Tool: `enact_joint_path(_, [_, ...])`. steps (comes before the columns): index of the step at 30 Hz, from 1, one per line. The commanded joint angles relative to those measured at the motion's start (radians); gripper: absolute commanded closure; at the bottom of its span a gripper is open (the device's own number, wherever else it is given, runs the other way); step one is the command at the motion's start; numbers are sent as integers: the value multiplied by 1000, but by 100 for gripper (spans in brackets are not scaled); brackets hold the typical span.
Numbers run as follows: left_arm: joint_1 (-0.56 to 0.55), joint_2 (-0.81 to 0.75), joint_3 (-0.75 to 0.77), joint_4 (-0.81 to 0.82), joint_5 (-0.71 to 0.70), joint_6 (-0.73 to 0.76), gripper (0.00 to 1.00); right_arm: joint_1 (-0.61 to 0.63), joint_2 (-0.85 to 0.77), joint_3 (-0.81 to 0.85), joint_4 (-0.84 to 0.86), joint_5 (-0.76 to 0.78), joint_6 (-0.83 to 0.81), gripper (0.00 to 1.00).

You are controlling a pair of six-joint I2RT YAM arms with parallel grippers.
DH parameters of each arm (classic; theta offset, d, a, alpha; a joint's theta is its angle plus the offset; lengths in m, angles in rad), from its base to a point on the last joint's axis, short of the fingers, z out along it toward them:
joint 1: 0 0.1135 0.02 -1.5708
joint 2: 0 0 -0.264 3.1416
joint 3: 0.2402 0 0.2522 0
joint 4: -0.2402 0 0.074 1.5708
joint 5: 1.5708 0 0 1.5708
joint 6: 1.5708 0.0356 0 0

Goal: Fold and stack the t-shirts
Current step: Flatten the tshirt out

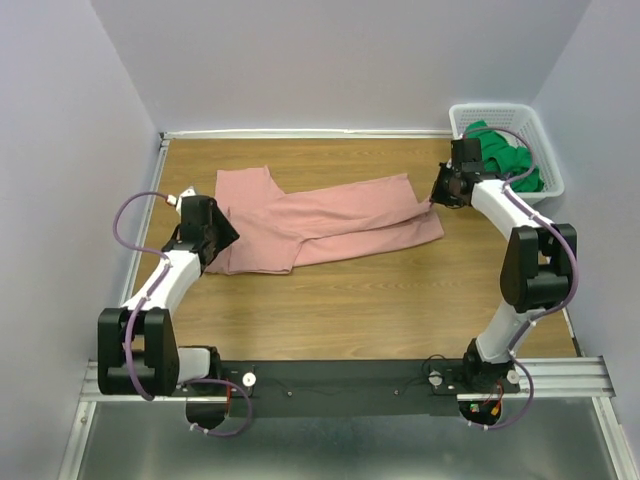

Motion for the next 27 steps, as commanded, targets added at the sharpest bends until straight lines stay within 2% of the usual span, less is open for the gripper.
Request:
enact_joint_path(1, [-6,19,-27,-3,4,6,39,-2,-45,-51,33,-54,7,99])
enact_joint_path(7, [-6,76,-54,3,-43,-2,39,-2,-63,-83,42,-56,10,99])
enact_joint_path(27, [-56,134,-96,15,15,-14,41,0,-57,-114,64,-58,20,99])
